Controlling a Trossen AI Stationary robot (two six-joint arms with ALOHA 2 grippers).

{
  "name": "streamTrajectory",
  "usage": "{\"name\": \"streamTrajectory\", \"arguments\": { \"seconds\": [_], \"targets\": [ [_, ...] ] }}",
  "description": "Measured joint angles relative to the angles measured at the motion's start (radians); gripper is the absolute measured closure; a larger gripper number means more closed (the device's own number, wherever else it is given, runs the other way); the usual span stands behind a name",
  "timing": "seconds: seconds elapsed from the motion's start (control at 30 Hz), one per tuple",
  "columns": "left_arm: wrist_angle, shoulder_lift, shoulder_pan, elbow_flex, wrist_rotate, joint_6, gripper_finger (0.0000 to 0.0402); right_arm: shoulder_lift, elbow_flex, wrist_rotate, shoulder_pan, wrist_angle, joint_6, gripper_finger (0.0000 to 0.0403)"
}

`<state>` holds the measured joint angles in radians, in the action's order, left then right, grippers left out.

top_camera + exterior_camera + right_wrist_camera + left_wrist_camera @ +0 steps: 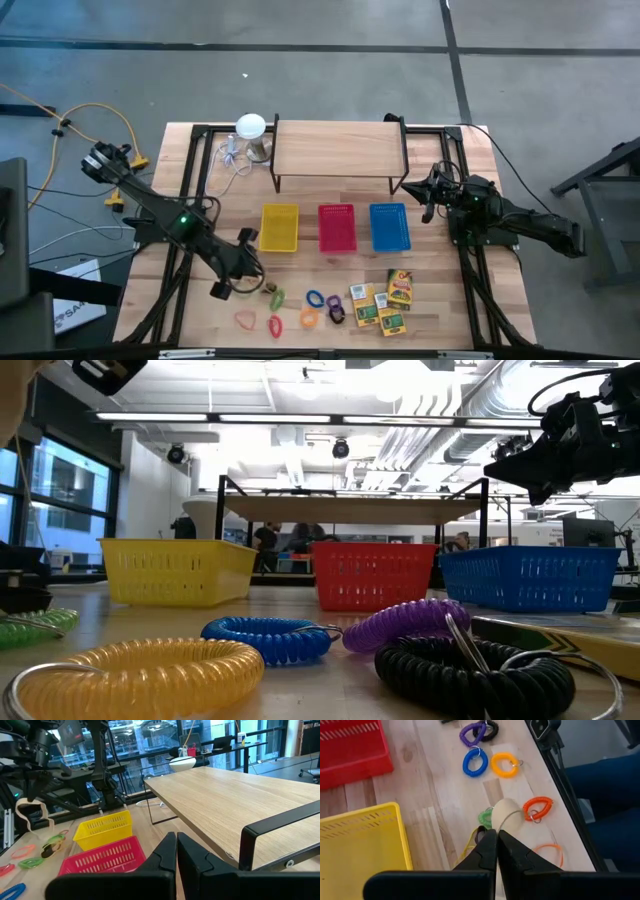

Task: Pick & Place Office Desk Supplies
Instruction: Put the white rubber band into the yellow bin

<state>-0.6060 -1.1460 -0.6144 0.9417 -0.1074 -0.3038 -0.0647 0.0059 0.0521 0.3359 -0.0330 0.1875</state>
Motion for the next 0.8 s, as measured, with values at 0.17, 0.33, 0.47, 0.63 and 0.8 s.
{"name": "streamTrajectory", "arguments": {
  "seconds": [0.17,0.33,0.47,0.63,0.8],
  "targets": [
    [0.008,0.006,0.001,0.000,0.000,0.002,0.0401,0.000,0.000,0.000,0.000,0.000,0.000,0.0401],
    [0.031,0.006,0.001,0.000,-0.006,0.024,0.0401,0.000,0.000,0.000,0.000,0.000,0.000,0.0401],
    [0.064,0.006,0.016,0.000,-0.062,0.068,0.0401,0.000,0.000,0.000,0.000,0.000,0.000,0.0401],
    [0.070,0.044,0.072,0.000,-0.109,0.104,0.0401,0.000,0.000,0.000,0.000,0.000,0.000,0.0401],
    [0.079,0.094,0.159,0.000,-0.171,0.138,0.0401,0.000,0.000,0.000,0.000,0.000,0.000,0.0401]
  ]
}}
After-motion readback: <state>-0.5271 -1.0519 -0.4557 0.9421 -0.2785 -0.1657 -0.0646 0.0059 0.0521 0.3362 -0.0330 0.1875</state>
